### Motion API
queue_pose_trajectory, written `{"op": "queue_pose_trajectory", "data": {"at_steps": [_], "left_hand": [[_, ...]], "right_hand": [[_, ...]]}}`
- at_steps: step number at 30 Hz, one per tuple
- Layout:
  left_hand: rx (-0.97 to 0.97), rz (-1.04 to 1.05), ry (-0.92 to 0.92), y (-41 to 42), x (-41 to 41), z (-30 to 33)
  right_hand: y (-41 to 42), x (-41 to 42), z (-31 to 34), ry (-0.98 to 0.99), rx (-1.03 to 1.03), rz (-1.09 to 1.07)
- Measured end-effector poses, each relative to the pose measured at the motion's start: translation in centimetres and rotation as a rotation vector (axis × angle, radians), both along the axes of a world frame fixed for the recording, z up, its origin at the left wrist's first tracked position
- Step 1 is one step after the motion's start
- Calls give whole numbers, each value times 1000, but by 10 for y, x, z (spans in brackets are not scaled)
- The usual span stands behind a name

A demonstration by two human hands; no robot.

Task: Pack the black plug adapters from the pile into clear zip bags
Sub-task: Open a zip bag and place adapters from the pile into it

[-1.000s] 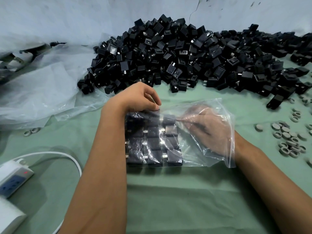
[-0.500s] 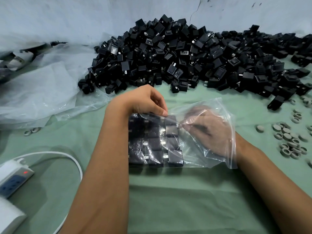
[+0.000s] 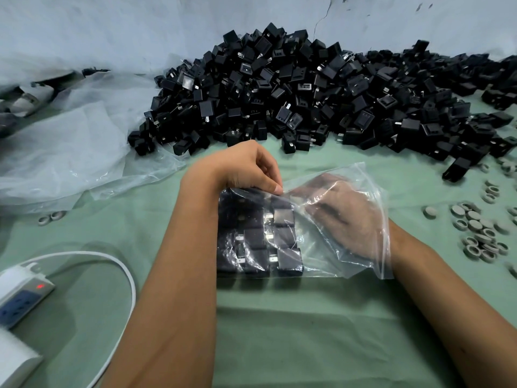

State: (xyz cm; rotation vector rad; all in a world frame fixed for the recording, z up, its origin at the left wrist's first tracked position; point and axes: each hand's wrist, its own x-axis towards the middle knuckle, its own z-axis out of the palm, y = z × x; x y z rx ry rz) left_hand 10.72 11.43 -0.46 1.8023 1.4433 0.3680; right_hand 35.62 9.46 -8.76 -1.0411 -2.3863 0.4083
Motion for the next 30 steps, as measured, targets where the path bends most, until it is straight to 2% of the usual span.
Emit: {"op": "queue_pose_trajectory", "data": {"at_steps": [4, 9, 14, 20, 23, 27, 30], "left_hand": [[-9, 10, -6, 1, 0, -1], [40, 127, -80, 2, -4, -5], [123, 215, -42, 5, -6, -12], [195, 284, 7, 9, -1, -19], [224, 321, 58, 11, 5, -23], [245, 339, 102, 11, 5, -25], [242, 355, 108, 10, -1, -20]], "right_hand": [[-4, -1, 3, 63, -7, 7], [0, -1, 0, 18, 25, 1], [-2, 0, 4, 101, -115, -32], [-7, 12, 25, 160, -59, -88], [-6, 23, 33, 210, -134, -102], [2, 43, 36, 173, -69, -417], [3, 55, 42, 291, 10, -670]]}}
